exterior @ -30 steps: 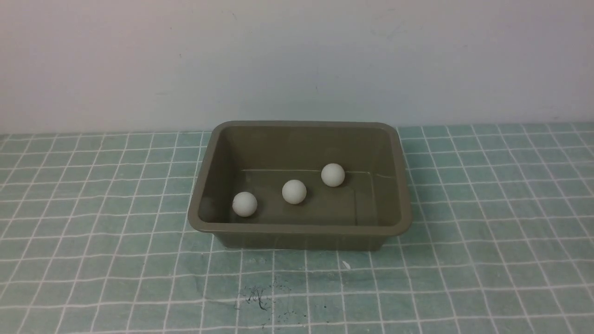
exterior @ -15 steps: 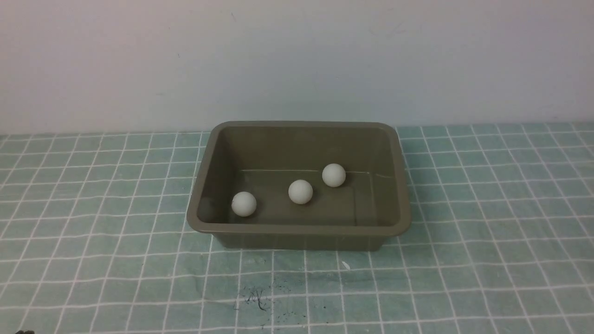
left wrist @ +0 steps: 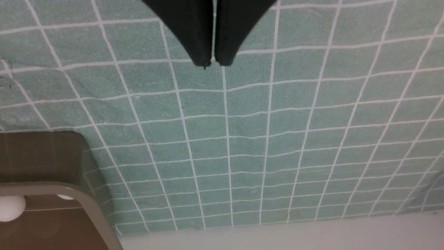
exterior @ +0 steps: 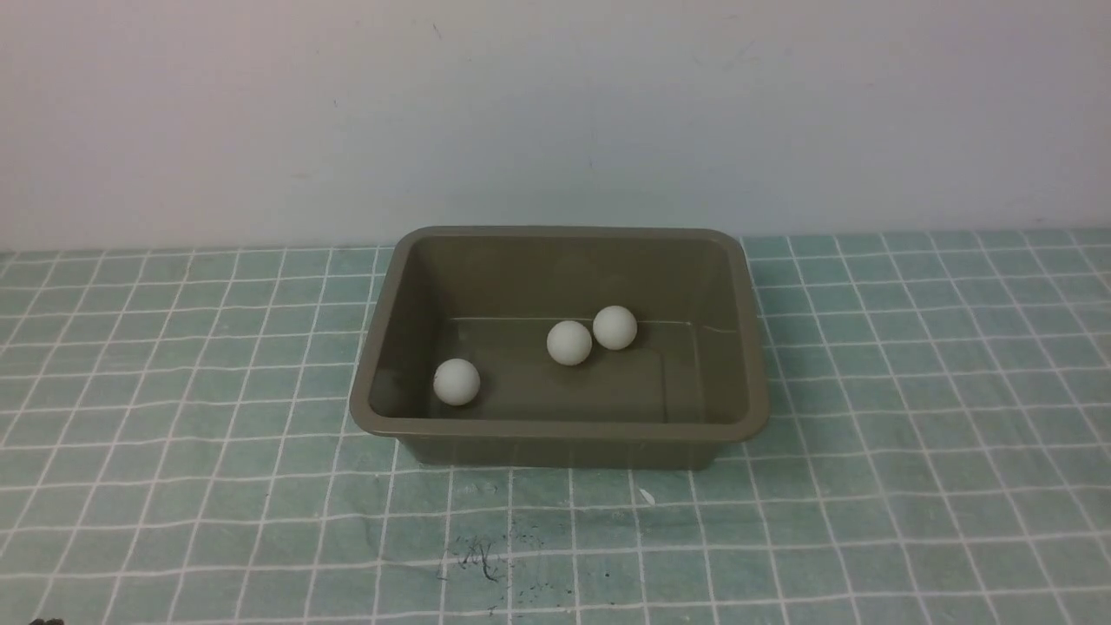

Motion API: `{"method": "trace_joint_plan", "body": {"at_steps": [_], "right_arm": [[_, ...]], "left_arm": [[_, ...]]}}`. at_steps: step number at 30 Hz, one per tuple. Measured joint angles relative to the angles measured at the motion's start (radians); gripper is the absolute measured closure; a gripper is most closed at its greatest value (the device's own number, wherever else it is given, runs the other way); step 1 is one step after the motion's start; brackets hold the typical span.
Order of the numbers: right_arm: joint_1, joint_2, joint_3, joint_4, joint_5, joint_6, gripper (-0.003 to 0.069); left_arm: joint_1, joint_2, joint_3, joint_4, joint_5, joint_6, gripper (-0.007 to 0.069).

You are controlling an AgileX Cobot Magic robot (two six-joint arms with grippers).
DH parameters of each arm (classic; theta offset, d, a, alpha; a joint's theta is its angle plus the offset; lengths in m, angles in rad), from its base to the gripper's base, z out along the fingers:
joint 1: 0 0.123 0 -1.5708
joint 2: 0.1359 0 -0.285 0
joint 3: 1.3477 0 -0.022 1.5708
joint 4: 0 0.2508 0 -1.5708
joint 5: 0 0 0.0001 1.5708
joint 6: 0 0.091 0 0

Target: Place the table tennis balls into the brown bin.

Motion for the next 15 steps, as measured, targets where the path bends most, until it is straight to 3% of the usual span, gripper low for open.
{"method": "trace_joint_plan", "body": {"at_steps": [6,9,14,15], "right_arm": [[0.000,0.000,0.000,0.001,-0.001,0.000,0.0672],[0.000,0.000,0.000,0.084,-0.001,-0.057,0.0672],[0.000,0.000,0.000,0.451,-0.001,-0.430,0.0672],[0.000,0.000,0.000,0.566,-0.004,-0.562,0.0672]], "left_arm": [[0.000,0.000,0.000,0.000,0.000,0.000,0.0629],[0.000,0.000,0.000,0.000,0.000,0.000,0.0629],[0.000,0.000,0.000,0.000,0.000,0.000,0.0629],[0.000,0.000,0.000,0.000,0.000,0.000,0.0629]]}}
